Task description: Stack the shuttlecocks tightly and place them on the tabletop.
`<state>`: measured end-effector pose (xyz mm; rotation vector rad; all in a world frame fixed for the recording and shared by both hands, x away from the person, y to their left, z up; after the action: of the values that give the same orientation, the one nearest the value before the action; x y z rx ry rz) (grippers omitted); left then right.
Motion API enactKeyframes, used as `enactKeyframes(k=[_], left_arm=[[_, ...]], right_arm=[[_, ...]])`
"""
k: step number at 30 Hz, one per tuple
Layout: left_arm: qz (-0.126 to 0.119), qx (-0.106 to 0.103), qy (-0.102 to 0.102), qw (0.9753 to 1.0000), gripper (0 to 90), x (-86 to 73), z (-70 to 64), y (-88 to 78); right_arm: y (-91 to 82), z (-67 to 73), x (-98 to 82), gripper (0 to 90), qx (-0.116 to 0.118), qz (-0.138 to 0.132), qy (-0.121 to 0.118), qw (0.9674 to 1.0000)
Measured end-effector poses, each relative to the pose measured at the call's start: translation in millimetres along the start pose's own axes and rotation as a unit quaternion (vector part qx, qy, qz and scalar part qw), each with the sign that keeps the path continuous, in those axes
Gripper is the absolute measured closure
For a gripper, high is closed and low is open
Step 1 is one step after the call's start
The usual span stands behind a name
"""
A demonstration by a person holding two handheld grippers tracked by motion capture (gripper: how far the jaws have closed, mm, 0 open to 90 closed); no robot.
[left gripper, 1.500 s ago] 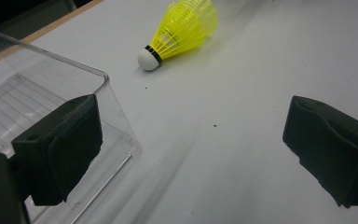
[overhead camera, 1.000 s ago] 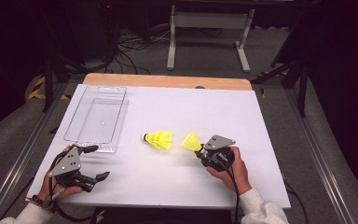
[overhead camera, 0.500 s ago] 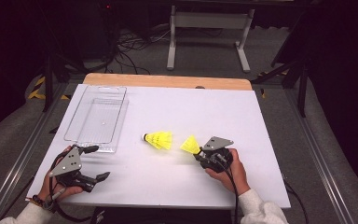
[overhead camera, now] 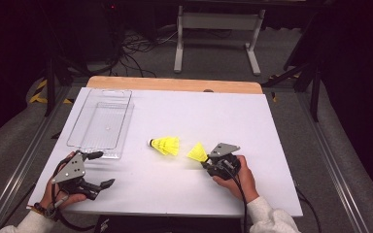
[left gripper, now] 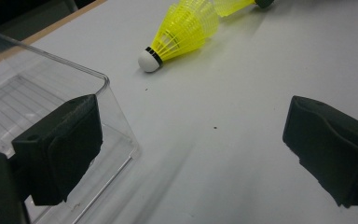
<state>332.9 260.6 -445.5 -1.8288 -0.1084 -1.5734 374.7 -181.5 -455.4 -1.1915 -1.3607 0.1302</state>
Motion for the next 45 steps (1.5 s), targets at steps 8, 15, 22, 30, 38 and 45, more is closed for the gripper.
enactKeyframes(k=[8, 15, 22, 30, 38, 45], left_arm=[[0.0, -0.001, -0.002, 1.0, 5.4, -0.1, -0.2, 0.3], [0.0, -0.001, -0.002, 1.0, 5.5, -0.1, -0.1, 0.2], [0.0, -0.001, -0.002, 1.0, 5.5, -0.1, -0.1, 0.1], [0.001, 0.0, -0.002, 1.0, 5.5, 0.0, 0.0, 0.9], [0.003, -0.002, -0.004, 1.0, 5.5, 0.0, 0.7, 1.4], [0.002, -0.004, -0.007, 1.0, 5.5, -0.2, 1.6, 1.6]], right_arm=[[3.5, -0.6, -1.9, 64.5, 0.002, 0.009, 0.005, 0.9999], [4.1, -1.2, -2.4, 64.3, 0.007, 0.011, 0.005, 0.9999], [4.6, -2.0, -2.3, 51.6, 0.005, 0.013, 0.009, 0.9999], [6.4, -8.4, 8.1, 31.2, -0.001, 0.003, -0.001, 1.0], [1.8, -20.0, 32.9, 19.2, 0.006, -0.041, -0.034, 0.9986], [14.1, -23.6, 43.5, 14.3, 0.019, -0.032, -0.044, 0.9984]])
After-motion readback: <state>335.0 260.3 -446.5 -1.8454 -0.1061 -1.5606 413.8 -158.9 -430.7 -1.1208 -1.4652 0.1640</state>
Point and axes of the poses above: each handheld gripper's, and its own axes: y roughly forward along the jaws, x roughly out of its top, z roughly to its left, the point moved 1 cm from there along y, roughly forward along the jaws, and after that the axes turned 10 degrees about -y, right-handed, at the moved point
